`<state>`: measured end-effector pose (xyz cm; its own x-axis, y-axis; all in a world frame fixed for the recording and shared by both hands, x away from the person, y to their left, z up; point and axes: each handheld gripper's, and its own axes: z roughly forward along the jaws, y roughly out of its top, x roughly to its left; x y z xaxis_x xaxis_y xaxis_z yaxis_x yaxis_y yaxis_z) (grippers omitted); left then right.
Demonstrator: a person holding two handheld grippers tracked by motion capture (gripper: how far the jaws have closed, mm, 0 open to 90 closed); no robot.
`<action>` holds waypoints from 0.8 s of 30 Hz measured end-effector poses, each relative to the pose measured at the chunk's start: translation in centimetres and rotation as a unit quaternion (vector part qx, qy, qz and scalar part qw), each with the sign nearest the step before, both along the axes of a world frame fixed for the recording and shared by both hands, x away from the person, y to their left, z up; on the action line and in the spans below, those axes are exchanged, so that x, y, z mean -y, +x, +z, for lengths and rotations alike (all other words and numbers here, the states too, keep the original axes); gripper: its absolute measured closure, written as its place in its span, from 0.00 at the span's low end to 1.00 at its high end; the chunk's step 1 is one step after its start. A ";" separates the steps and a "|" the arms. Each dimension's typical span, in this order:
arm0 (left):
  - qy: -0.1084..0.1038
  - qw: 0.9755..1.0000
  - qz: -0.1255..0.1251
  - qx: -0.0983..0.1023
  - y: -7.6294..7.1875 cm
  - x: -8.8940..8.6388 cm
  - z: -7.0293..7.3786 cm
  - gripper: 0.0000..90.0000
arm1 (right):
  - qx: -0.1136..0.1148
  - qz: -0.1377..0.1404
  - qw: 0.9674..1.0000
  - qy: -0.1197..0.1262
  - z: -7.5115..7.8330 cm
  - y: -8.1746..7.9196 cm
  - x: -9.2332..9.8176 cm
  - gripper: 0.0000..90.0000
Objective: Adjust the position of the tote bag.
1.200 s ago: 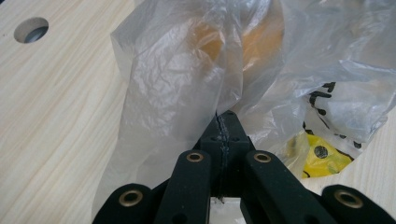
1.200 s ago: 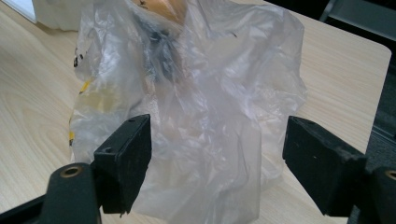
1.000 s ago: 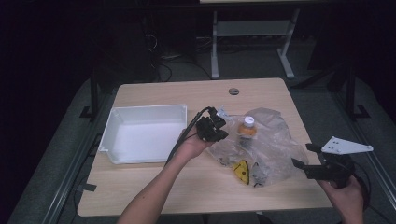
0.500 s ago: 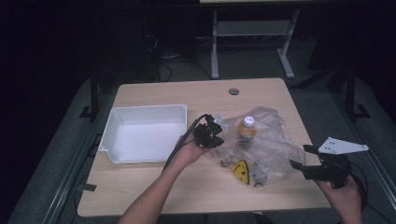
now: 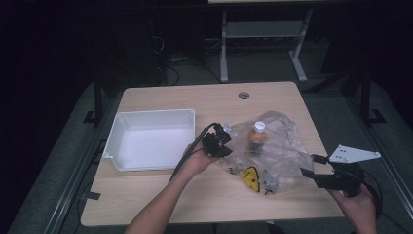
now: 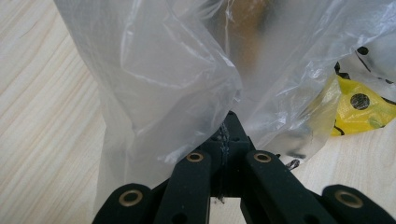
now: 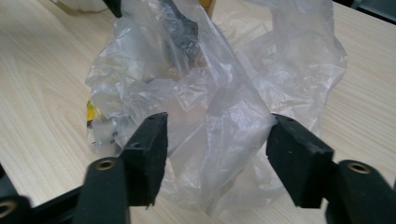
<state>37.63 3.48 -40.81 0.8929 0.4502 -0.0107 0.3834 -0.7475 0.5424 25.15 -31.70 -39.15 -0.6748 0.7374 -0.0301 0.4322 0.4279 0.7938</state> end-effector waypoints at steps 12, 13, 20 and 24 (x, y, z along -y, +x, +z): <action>-0.027 1.000 0.003 0.011 -0.4 -1.2 1.8 0.92 | -0.003 0.022 1.000 -0.002 0.1 -0.3 -0.1 0.79; -0.030 0.999 0.002 0.014 -0.5 -1.4 2.1 0.91 | -0.004 0.023 1.000 -0.005 0.0 -0.3 -0.1 0.82; -0.043 0.999 -0.006 0.024 -1.2 -2.6 4.2 0.82 | -0.008 0.026 1.000 -0.009 0.0 -0.3 -0.1 0.94; -0.046 0.998 -0.014 0.028 -1.7 -3.2 5.4 0.76 | -0.008 0.026 1.000 -0.014 0.0 -0.4 -0.2 0.95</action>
<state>35.97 6.64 -35.41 0.9058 0.4237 -0.0001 0.3295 -0.7043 0.6288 24.76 -31.49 -39.15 -0.7128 0.7003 -0.0379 0.4221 0.4715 0.7743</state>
